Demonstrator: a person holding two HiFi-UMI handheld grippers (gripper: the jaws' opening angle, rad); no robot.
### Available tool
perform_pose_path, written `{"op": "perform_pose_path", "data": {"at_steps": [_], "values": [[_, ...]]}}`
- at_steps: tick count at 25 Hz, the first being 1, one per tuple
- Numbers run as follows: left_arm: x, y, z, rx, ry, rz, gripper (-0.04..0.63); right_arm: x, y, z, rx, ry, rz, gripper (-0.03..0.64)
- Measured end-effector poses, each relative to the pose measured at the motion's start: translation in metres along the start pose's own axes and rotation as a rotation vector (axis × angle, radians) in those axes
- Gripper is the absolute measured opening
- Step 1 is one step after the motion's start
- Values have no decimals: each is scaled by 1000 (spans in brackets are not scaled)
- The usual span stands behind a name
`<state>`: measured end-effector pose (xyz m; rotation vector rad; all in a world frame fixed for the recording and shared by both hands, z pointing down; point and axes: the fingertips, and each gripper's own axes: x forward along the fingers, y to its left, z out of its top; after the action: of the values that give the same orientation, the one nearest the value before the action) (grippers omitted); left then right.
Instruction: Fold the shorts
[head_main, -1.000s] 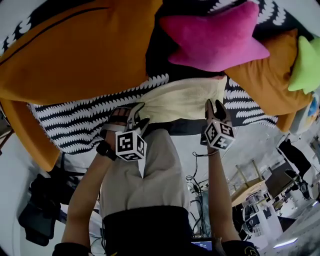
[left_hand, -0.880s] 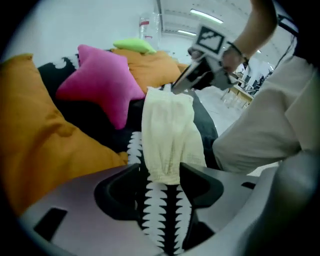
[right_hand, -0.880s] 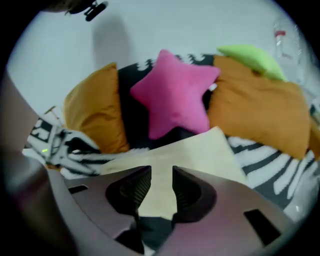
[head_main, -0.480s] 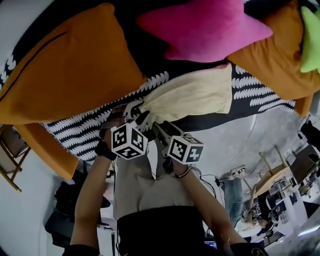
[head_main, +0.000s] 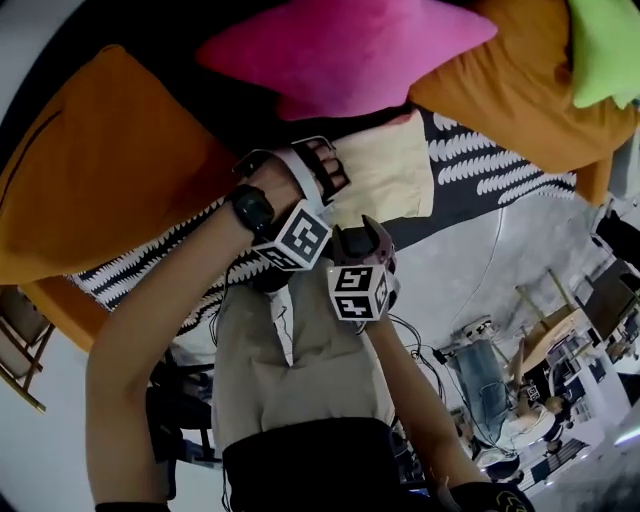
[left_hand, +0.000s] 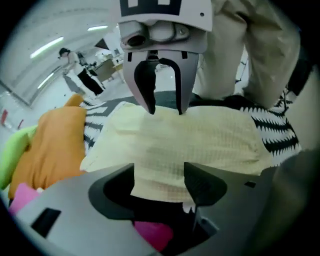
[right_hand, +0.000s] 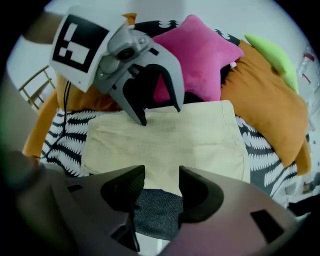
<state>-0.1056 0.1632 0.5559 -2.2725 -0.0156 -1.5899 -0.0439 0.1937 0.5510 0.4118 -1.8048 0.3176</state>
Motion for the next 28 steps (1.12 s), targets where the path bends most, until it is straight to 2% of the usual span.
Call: {"op": "perform_pose_path", "data": {"at_steps": [2,4,6,9,13,15,16,18,21,25,28], "values": [[17,-2,-8,64,12,-61,331,14,-2,2,-8,-27,-20,232],[31,-7,-19,73,10,-82,321,25,-5,-1,2,-28,-22,213],[34,-8,-25,51,-22,-79,276,32,-8,-21,37,34,18,200],[20,-3,-23,1,-57,-78,310,23,-10,-42,103,57,80,201],[11,-10,-3,72,-48,-100,325,7,-2,-35,60,-48,62,201],[29,-20,9,111,-22,-133,341,17,-1,-41,28,-45,41,203],[40,-24,8,118,-3,-157,358,26,-5,-44,17,-19,23,225],[59,-22,-4,77,31,-200,361,46,-19,-44,-2,40,-16,288],[74,-12,-17,3,94,-234,369,66,-34,-39,-48,50,-55,298],[72,-12,-21,14,136,-267,373,64,-32,-33,-48,28,-65,293],[66,-15,-24,13,136,-253,373,60,-25,-31,-49,54,-67,294]]}}
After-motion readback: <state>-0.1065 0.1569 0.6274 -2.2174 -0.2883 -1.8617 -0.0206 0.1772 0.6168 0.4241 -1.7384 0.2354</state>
